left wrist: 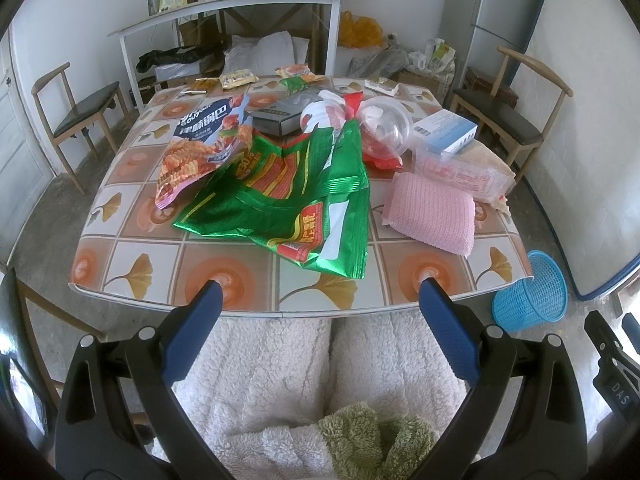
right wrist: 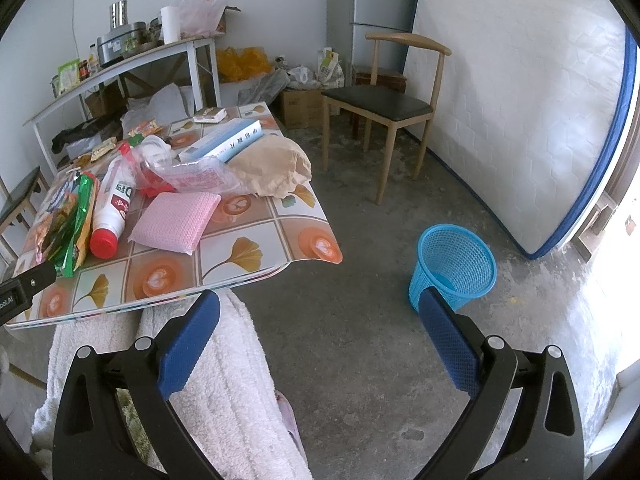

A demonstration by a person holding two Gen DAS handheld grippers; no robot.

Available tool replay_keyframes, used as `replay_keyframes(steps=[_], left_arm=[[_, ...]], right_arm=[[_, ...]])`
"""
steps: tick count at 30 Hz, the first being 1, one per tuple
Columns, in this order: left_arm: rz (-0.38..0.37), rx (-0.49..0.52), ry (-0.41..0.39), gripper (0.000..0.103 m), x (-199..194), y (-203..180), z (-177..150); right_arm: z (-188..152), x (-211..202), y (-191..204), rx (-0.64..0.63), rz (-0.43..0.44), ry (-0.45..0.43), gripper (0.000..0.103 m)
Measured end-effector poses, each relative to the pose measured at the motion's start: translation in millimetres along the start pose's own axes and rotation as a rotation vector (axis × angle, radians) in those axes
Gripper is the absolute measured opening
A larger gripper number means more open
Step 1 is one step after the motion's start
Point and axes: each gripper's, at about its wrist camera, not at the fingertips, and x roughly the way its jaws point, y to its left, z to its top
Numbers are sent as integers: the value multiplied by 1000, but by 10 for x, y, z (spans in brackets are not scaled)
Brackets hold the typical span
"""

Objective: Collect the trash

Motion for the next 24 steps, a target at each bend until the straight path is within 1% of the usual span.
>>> replay_keyframes(steps=[24], left_arm=[[-1, 1, 2, 94, 1, 0, 1]], right_arm=[[-1, -3, -10, 1, 3, 1, 97]])
